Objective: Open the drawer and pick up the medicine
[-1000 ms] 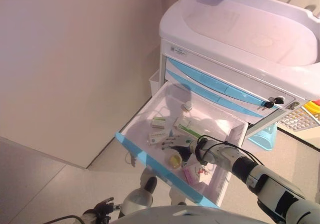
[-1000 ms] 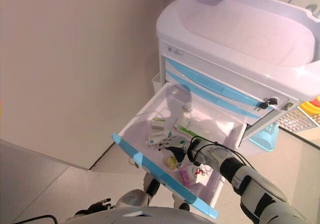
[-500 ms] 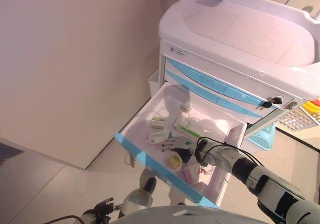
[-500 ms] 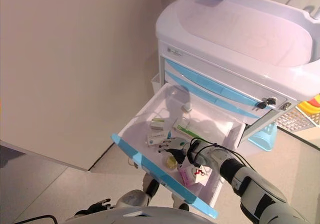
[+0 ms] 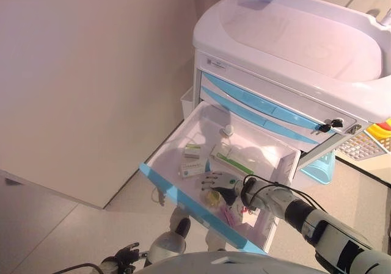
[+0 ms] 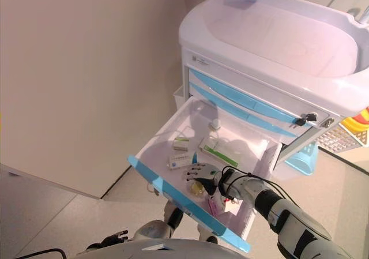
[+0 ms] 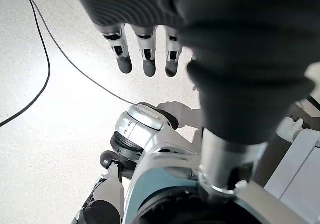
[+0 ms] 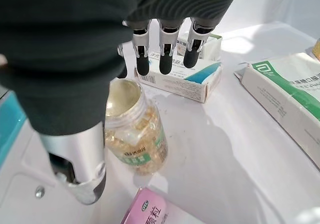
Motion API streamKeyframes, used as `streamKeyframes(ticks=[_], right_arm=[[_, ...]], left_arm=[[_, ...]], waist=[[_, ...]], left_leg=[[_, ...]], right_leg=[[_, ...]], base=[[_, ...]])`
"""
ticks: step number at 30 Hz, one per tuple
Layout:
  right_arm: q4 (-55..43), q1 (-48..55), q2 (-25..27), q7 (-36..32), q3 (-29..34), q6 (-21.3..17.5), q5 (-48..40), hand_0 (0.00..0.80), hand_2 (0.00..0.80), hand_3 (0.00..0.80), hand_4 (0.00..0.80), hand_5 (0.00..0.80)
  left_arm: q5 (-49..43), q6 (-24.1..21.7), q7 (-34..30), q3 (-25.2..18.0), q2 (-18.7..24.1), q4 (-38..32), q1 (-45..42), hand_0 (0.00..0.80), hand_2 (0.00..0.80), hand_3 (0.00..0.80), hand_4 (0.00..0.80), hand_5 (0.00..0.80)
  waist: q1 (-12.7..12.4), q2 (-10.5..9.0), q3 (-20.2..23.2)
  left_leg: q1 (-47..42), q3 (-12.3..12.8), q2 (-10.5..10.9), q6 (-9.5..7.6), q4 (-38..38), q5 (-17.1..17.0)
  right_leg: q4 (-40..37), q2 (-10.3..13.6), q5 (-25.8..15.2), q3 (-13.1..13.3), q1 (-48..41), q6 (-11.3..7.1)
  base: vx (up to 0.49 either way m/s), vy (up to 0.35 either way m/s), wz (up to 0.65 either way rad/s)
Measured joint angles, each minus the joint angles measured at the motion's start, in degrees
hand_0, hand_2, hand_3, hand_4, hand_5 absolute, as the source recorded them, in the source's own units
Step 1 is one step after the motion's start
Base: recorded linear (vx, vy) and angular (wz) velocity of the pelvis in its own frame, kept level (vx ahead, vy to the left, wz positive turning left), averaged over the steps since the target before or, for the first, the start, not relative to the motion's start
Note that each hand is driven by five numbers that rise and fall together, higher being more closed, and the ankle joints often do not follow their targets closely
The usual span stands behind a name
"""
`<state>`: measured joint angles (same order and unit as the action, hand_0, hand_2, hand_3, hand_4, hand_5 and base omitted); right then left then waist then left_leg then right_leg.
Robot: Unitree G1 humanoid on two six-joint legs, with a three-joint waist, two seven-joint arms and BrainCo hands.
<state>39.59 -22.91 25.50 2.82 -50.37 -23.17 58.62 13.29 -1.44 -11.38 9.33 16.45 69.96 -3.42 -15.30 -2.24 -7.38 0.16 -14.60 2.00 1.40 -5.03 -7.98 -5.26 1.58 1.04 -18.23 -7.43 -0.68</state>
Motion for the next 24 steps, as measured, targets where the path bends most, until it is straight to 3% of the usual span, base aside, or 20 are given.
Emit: streamKeyframes(ticks=[24], right_arm=[[3.1,2.2,-2.4,3.5,0.0,4.3,2.3,0.000,0.000,0.000,0.000,0.000]], left_arm=[[-0.1,0.0,0.0,0.2,-0.2,0.0,-0.1,0.000,0.000,0.000,0.000,0.000]], waist=[[0.0,0.37,0.2]], left_leg=[[0.1,0.0,0.0,0.00,0.0,0.0]], right_leg=[[0.0,0.0,0.0,0.0,0.2,0.01]], base=[[0.004,-0.001,0.00]])
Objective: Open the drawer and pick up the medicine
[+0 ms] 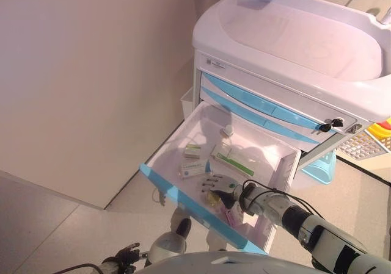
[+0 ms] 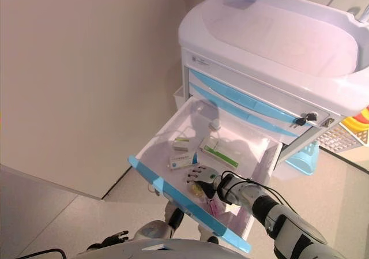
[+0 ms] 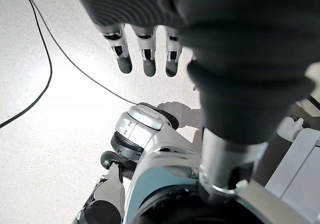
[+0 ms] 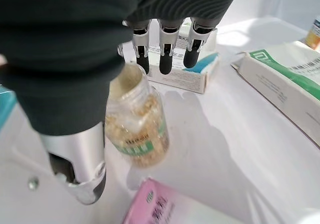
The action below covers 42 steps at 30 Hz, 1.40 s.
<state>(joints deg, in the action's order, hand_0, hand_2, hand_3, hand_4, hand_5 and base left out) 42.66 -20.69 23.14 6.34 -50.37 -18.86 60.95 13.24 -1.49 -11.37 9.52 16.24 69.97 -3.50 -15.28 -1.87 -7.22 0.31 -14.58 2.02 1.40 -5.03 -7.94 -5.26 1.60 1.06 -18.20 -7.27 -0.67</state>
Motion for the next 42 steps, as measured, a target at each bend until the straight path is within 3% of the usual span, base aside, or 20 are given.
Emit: streamKeyframes(ticks=[9,10,11,13,18,38,42], right_arm=[[0.7,0.4,-0.6,2.0,0.1,1.7,1.2,0.000,0.000,0.000,0.000,0.000],[1.2,0.4,-1.0,2.1,0.1,1.7,1.2,0.066,0.066,0.066,0.066,0.066],[1.8,0.4,-1.4,2.2,0.1,1.7,1.3,0.411,0.411,0.411,0.411,0.411],[2.1,0.4,-1.9,2.5,0.1,1.7,1.6,0.665,0.665,0.665,0.665,0.665],[2.2,0.5,-2.0,3.5,0.1,1.7,2.2,0.800,0.800,0.800,0.800,0.800],[2.1,1.4,-1.7,4.5,0.1,1.9,2.2,0.800,0.800,0.800,0.800,0.800],[-5.1,1.3,2.2,2.5,0.2,2.0,1.6,0.800,0.800,0.800,0.800,0.800]], left_arm=[[0.0,-0.3,0.0,0.0,-0.2,0.0,-0.1,0.000,0.000,0.000,0.000,0.000],[0.0,-0.4,0.0,0.0,-0.2,0.0,-0.2,0.000,0.000,0.000,0.000,0.000],[-0.1,-0.7,0.0,0.0,-0.3,0.0,-0.2,0.000,0.000,0.000,0.000,0.000],[-0.5,-1.3,0.0,0.0,-0.4,0.0,-0.3,0.000,0.000,0.000,0.000,0.000],[-1.1,-1.3,0.0,0.0,-0.6,0.0,-0.5,0.000,0.000,0.000,0.000,0.000],[-1.5,-1.4,0.4,0.2,-0.7,0.0,-0.5,0.000,0.000,0.000,0.000,0.000],[-1.5,-1.4,0.4,0.2,-0.7,0.0,-0.5,0.000,0.000,0.000,0.000,0.000]], waist=[[0.0,0.38,0.0],[0.0,0.41,0.0],[0.0,0.49,0.0],[0.0,0.70,-0.1],[0.0,1.12,0.0],[0.1,1.18,0.0],[0.5,1.07,0.0]], left_leg=[[0.0,0.0,0.0,0.00,0.0,0.0],[0.0,0.0,0.0,0.00,0.0,0.0],[0.0,0.0,0.0,0.00,0.0,0.0],[0.0,0.0,0.0,0.00,0.0,0.0],[0.0,-0.1,0.0,0.00,0.0,0.0],[0.0,0.0,0.0,0.00,0.0,0.0],[0.0,0.2,0.0,-0.02,0.0,0.0]], right_leg=[[0.0,0.0,0.0,0.0,0.0,0.00],[0.0,0.0,0.0,0.0,0.0,0.00],[0.0,0.0,0.0,0.0,0.0,0.00],[0.0,0.0,0.0,0.0,0.0,0.00],[0.0,0.0,0.0,0.0,0.0,0.01],[0.0,0.0,0.0,0.0,0.1,0.00],[0.0,0.0,0.0,0.2,0.3,-0.01]], base=[[0.000,0.000,0.00],[0.000,0.000,0.00],[0.000,0.000,0.00],[0.000,0.000,0.00],[0.000,0.000,0.00],[0.000,0.000,0.00],[0.011,0.003,-0.02]])
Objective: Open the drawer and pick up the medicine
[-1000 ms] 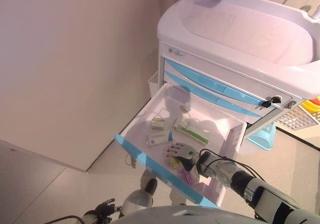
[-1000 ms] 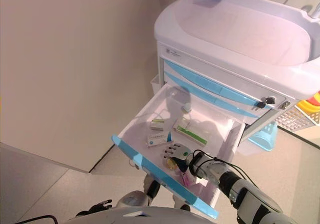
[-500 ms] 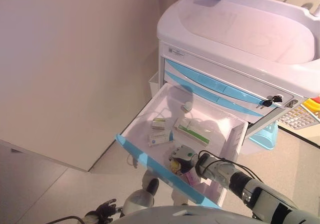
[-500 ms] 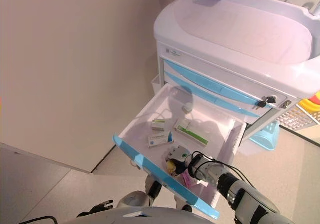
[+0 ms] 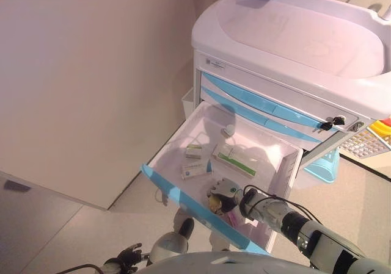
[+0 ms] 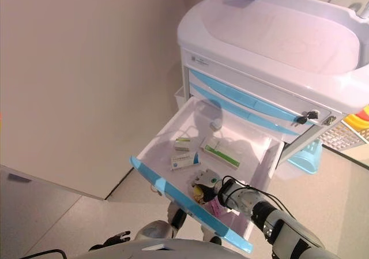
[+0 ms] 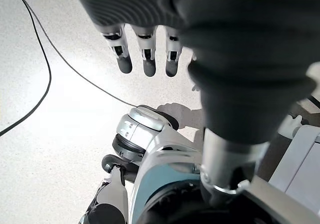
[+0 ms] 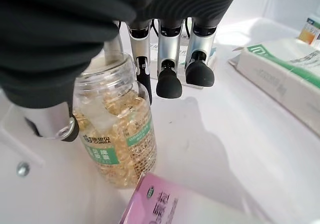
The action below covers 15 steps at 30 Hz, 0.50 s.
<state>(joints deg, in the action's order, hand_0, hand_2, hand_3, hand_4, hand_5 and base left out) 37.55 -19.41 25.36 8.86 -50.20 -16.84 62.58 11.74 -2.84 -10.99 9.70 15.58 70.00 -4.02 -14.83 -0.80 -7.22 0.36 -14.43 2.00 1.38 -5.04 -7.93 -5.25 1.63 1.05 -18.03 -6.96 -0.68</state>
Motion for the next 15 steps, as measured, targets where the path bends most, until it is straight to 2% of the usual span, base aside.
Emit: streamKeyframes(ticks=[3,6,11,13,15], right_arm=[[-9.5,-1.5,5.0,-4.2,0.8,0.1,-4.8,0.800,0.800,0.800,0.800,0.800],[-23.2,-2.0,11.1,-12.8,6.9,0.9,-13.6,0.800,0.800,0.800,0.800,0.800],[-37.1,-3.9,17.6,-27.9,17.8,5.8,-31.7,0.800,0.800,0.800,0.800,0.800],[-37.9,-5.3,18.6,-31.2,19.1,7.5,-35.9,0.800,0.800,0.800,0.800,0.800],[-41.4,-7.6,22.0,-36.4,21.3,10.5,-45.0,0.800,0.800,0.800,0.800,0.800]], left_arm=[[0.0,0.1,0.0,-0.5,0.2,0.0,-0.3,0.000,0.000,0.000,0.000,0.000],[0.0,0.2,0.1,-0.9,0.6,-0.1,-0.8,0.000,0.000,0.000,0.000,0.000],[0.3,0.2,0.0,-2.9,1.1,0.0,-2.0,0.000,0.000,0.000,0.000,0.000],[0.5,0.2,0.0,-3.0,1.8,0.0,-2.3,0.000,0.000,0.000,0.000,0.000],[0.6,0.1,-0.3,-3.3,1.9,0.4,-2.3,0.000,0.000,0.000,0.000,0.000]], waist=[[1.1,-0.42,-0.1],[2.5,-1.08,-0.3],[4.5,-2.34,-0.7],[6.0,-3.02,-0.7],[6.5,-2.96,-1.2]], left_leg=[[0.0,0.4,-0.1,-0.02,0.0,0.0],[-0.2,1.1,-0.1,-0.06,0.0,0.0],[-1.4,3.3,-0.4,-0.62,0.0,0.3],[-2.2,3.3,-0.4,-0.58,0.0,0.7],[-2.1,4.4,-0.7,-0.45,0.0,0.9]], right_leg=[[0.2,0.0,0.0,0.5,0.3,0.00],[0.3,0.0,0.0,1.4,0.5,0.00],[0.3,0.0,-0.1,3.6,0.1,0.03],[0.1,-0.1,-0.1,3.7,-0.7,0.06],[0.3,-0.2,-0.2,4.7,-0.4,0.07]], base=[[0.022,0.008,-0.08],[0.027,0.013,-0.15],[0.024,0.016,-0.21],[0.055,0.022,-0.08],[0.080,0.029,-0.18]])
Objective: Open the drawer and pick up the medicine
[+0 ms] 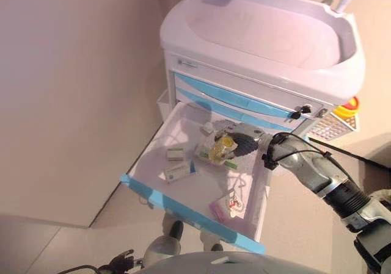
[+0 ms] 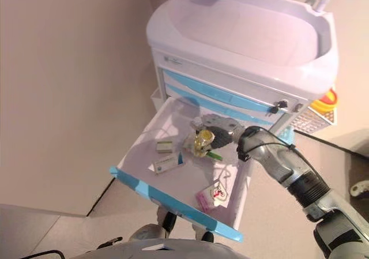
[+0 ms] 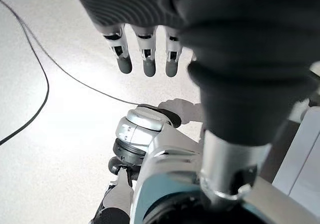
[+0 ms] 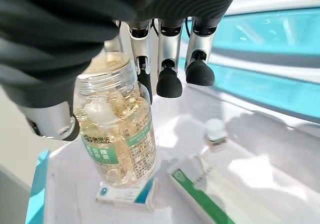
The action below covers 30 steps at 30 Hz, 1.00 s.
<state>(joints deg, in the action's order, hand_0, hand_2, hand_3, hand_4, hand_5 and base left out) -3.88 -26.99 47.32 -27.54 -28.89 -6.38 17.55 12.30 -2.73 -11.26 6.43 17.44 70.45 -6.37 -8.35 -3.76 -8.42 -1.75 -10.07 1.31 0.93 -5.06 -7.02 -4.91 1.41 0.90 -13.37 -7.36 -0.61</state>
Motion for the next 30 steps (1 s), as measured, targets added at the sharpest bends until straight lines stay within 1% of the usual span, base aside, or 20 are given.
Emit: streamKeyframes(ticks=[2,3,5,8,11,13,14,19,20,23,25,27,30], right_arm=[[0.0,-2.9,0.7,-1.6,3.3,2.8,-9.6,0.800,0.800,0.800,0.800,0.800],[0.6,-5.7,2.2,-1.8,3.9,3.8,-13.8,0.800,0.800,0.800,0.800,0.800],[4.8,-11.8,3.2,-0.4,6.8,4.6,-19.7,0.800,0.800,0.800,0.800,0.800],[12.3,-19.6,3.3,5.4,10.0,5.5,-23.1,0.800,0.800,0.800,0.800,0.800],[19.2,-26.1,4.6,11.0,10.3,6.9,-23.3,0.800,0.800,0.800,0.800,0.800],[25.0,-29.8,6.4,13.6,9.7,7.3,-23.3,0.800,0.800,0.800,0.800,0.800],[27.4,-30.9,7.1,15.0,9.8,8.2,-23.3,0.800,0.800,0.800,0.800,0.800],[41.4,-37.0,10.2,17.4,5.2,9.5,-25.5,0.800,0.800,0.800,0.800,0.800],[43.8,-37.7,10.3,17.8,4.9,9.9,-25.8,0.800,0.800,0.800,0.800,0.800],[50.5,-40.6,10.3,18.8,0.9,10.5,-25.9,0.800,0.800,0.800,0.800,0.800],[54.9,-43.0,10.3,19.4,-2.1,11.4,-25.3,0.800,0.800,0.800,0.800,0.800],[59.8,-45.8,10.2,20.3,-4.5,11.7,-24.2,0.800,0.800,0.800,0.800,0.800],[63.9,-49.6,10.3,22.2,-8.3,12.8,-21.6,0.800,0.800,0.800,0.800,0.800]], left_arm=[[0.1,0.0,-0.3,-0.2,0.1,0.1,-0.3,0.000,0.000,0.000,0.000,0.000],[0.1,0.0,-0.3,0.0,0.1,0.2,-0.3,0.000,0.000,0.000,0.000,0.000],[0.1,0.0,-0.3,0.0,0.2,0.1,-0.3,0.000,0.000,0.000,0.000,0.000],[0.1,0.0,-0.3,0.0,0.0,0.1,-0.4,0.000,0.000,0.000,0.000,0.000],[0.1,0.1,-0.3,0.1,0.0,0.0,-0.2,0.000,0.000,0.000,0.000,0.000],[0.1,0.1,-0.3,0.6,0.1,0.0,-0.2,0.000,0.000,0.000,0.000,0.000],[0.1,0.1,-0.3,0.6,0.1,-0.1,-0.1,0.000,0.000,0.000,0.000,0.000],[1.3,0.2,-0.3,1.9,0.4,0.0,-0.2,0.000,0.000,0.000,0.000,0.000],[1.4,0.3,-0.3,2.3,0.5,0.0,-0.2,0.000,0.000,0.000,0.000,0.000],[1.6,0.4,-0.3,3.2,0.7,0.0,0.0,0.000,0.000,0.000,0.000,0.000],[2.4,0.4,-0.3,4.7,0.8,0.0,0.4,0.000,0.000,0.000,0.000,0.000],[3.1,0.3,-0.3,5.7,0.9,-0.2,0.8,0.000,0.000,0.000,0.000,0.000],[4.0,0.3,-0.4,7.1,1.2,-0.5,1.7,0.000,0.000,0.000,0.000,0.000]], waist=[[0.7,-0.13,-0.1],[0.9,0.03,-0.1],[1.0,0.02,-0.2],[0.6,0.03,-0.2],[0.1,-0.01,-0.2],[-0.4,-0.17,-0.3],[-0.8,-0.23,-0.3],[-1.5,-0.32,-0.4],[-1.7,-0.33,-0.4],[-2.0,-0.18,-0.5],[-2.8,0.09,-0.8],[-3.4,0.16,-1.0],[-4.5,0.25,-1.7]], left_leg=[[-0.6,0.4,-0.1,-0.15,0.0,0.0],[-0.7,0.3,-0.1,-0.21,0.0,0.0],[-1.4,0.4,-0.1,-0.20,0.0,0.0],[-1.8,0.4,-0.2,-0.18,0.0,0.2],[-1.9,0.4,-0.1,-0.26,0.0,0.2],[-2.0,0.3,0.0,-0.28,0.0,0.2],[-1.9,0.3,0.0,-0.31,0.0,0.2],[-1.8,-0.6,0.1,-0.33,0.0,0.1],[-1.7,-0.7,0.2,-0.34,0.0,0.1],[-1.6,-1.2,0.3,-0.35,0.0,0.0],[-1.4,-1.4,0.6,-0.33,0.0,0.0],[0.4,-2.1,0.6,-0.23,0.5,-0.3],[2.6,-2.9,0.6,-0.01,0.6,-0.9]], right_leg=[[-0.2,0.0,-0.1,0.5,-0.4,0.10],[-0.2,0.0,-0.1,0.6,-0.6,0.10],[-0.3,-0.1,-0.2,0.8,-1.1,0.10],[-0.3,-0.2,-0.1,0.9,-1.5,0.11],[-0.3,-0.1,-0.1,0.8,-1.9,0.11],[-0.3,0.0,-0.1,0.8,-2.0,0.11],[-0.3,0.0,-0.1,0.8,-2.0,0.11],[-0.3,0.0,-0.1,0.2,-2.1,0.12],[-0.3,0.0,-0.1,0.1,-2.1,0.11],[-0.3,0.0,-0.1,-0.1,-2.1,0.09],[-0.3,0.0,-0.1,-0.2,-1.9,0.07],[-0.3,0.0,0.0,-1.1,-0.7,0.00],[-0.3,-0.2,-0.2,-1.7,1.2,0.14]], base=[[0.110,0.037,-0.17],[0.090,0.037,-0.07],[0.079,0.038,-0.04],[0.085,0.042,0.00],[0.071,0.042,0.06],[0.054,0.039,0.07],[0.060,0.041,0.04],[0.058,0.045,0.06],[0.045,0.053,0.04],[0.014,0.054,0.03],[-0.047,0.036,0.06],[-0.089,0.013,0.19],[-0.113,-0.027,0.18]])
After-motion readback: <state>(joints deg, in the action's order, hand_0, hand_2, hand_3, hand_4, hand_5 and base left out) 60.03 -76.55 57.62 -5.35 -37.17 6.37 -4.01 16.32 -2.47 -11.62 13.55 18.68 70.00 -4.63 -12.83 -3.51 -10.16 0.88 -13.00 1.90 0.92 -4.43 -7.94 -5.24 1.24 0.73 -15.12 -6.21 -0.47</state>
